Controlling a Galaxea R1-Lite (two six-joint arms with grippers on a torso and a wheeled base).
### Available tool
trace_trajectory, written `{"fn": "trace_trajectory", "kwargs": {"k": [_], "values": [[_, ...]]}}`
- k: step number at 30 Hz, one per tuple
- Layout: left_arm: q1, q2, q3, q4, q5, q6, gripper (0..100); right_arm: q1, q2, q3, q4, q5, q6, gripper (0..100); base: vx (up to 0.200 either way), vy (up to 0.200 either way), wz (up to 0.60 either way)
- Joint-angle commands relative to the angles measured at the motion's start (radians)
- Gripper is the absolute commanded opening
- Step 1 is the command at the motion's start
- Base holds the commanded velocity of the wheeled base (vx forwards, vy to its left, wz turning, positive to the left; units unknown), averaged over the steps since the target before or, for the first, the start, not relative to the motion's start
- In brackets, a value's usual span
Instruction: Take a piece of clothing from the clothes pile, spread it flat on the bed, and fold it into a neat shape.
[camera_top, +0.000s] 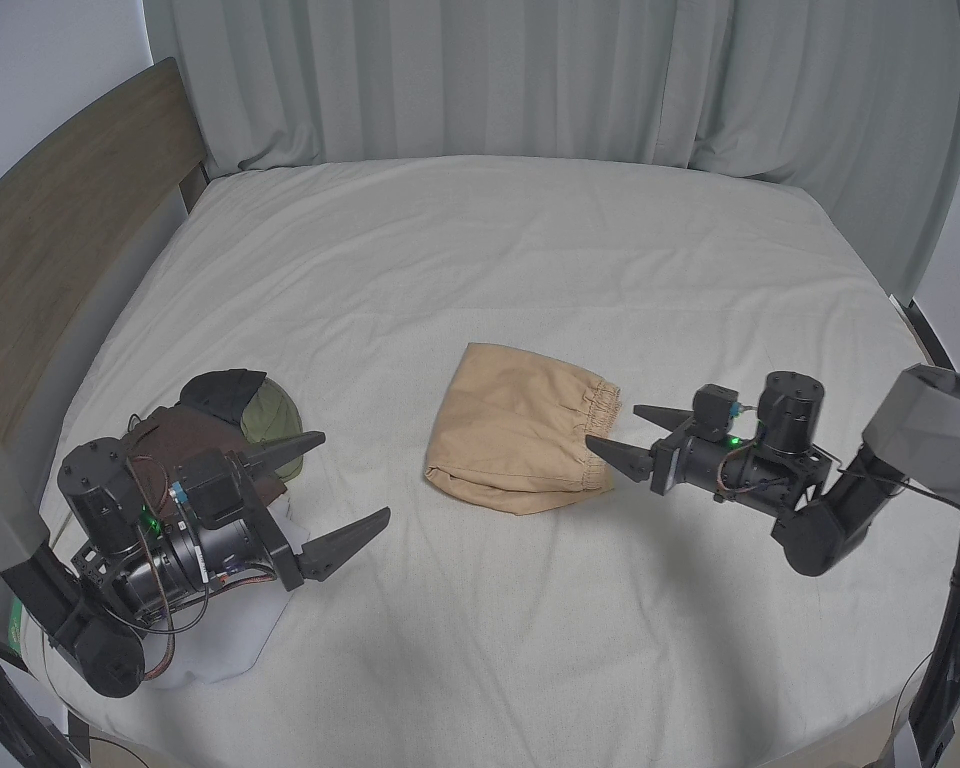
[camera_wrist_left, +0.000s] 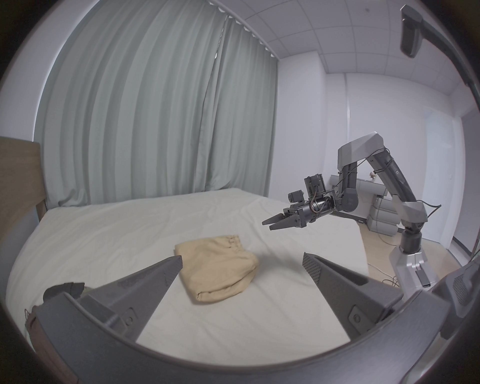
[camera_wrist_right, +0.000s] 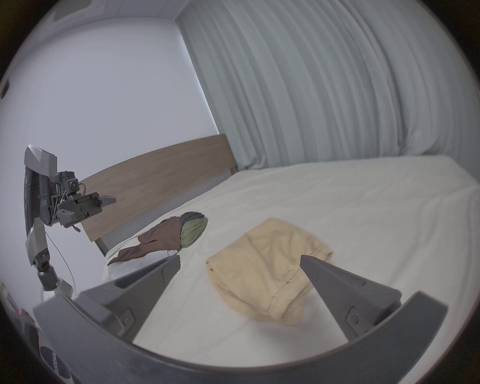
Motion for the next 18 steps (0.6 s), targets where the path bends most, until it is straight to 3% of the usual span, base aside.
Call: {"fn": "trace_trajectory", "kwargs": {"k": [1,11,18], "values": [[-0.085,-0.174,0.043,0.001,-0.007,-0.010,100,-0.069,-0.237,0.200,-0.106,-0.014,-0.062,100,0.000,0.000,0.00],[-0.100,-0.383,0.267,0.004,0.002,-0.014,100,-0.156,-0.567,0.489,-0.166,-0.015,-0.086,100,0.000,0.000,0.00],[-0.096,-0.556,0.270,0.113,0.028,-0.014,100,-0.207,-0.791,0.562,-0.164,-0.015,-0.088,100,0.000,0.000,0.00]]}}
